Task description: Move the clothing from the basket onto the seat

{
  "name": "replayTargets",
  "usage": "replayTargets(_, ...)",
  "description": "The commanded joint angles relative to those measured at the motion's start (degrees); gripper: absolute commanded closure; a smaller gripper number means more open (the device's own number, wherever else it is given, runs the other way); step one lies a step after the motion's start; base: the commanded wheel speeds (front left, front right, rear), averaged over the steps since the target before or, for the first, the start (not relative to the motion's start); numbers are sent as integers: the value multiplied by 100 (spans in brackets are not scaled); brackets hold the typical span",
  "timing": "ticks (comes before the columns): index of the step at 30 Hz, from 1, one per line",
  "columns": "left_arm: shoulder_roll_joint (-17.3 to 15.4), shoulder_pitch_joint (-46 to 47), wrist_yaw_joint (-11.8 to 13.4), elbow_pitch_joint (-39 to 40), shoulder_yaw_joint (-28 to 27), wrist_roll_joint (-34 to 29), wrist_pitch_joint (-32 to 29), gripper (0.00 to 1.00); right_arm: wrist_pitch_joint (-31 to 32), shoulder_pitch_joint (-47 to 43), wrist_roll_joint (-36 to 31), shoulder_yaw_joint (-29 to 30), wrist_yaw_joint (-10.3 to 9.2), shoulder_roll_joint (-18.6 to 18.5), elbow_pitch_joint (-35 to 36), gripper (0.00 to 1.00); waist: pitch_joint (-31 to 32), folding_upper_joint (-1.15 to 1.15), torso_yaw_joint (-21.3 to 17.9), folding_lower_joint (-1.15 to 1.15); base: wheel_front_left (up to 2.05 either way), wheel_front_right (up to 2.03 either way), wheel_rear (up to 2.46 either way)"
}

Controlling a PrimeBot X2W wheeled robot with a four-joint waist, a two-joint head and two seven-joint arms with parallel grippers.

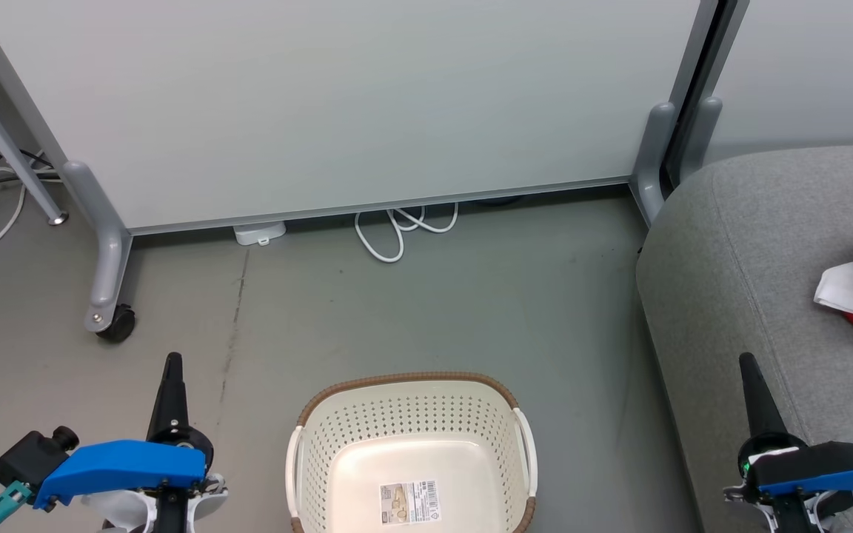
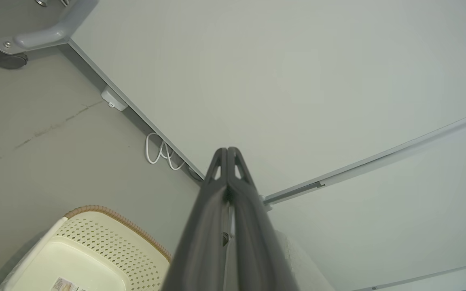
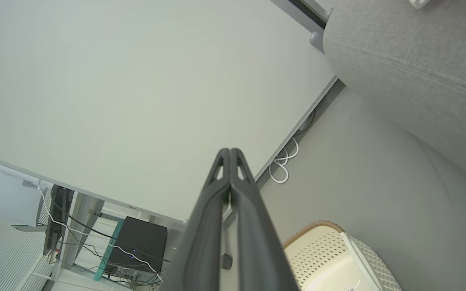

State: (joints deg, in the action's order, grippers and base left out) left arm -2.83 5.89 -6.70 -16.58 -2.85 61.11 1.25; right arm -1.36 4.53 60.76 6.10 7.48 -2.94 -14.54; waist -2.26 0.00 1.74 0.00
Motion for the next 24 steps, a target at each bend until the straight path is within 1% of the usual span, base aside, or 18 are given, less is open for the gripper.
replayTargets(1, -8, 76, -51, 81, -38, 153, -37, 100, 46, 134, 181, 20, 2, -4, 65, 100, 5, 0, -4, 0, 0, 0, 0)
replayTargets(24, -8, 69, -64, 165, -186, 1443, -365, 100, 377, 166, 1476, 33, 2, 1, 66, 100, 80, 0, -67, 0, 0, 0, 0)
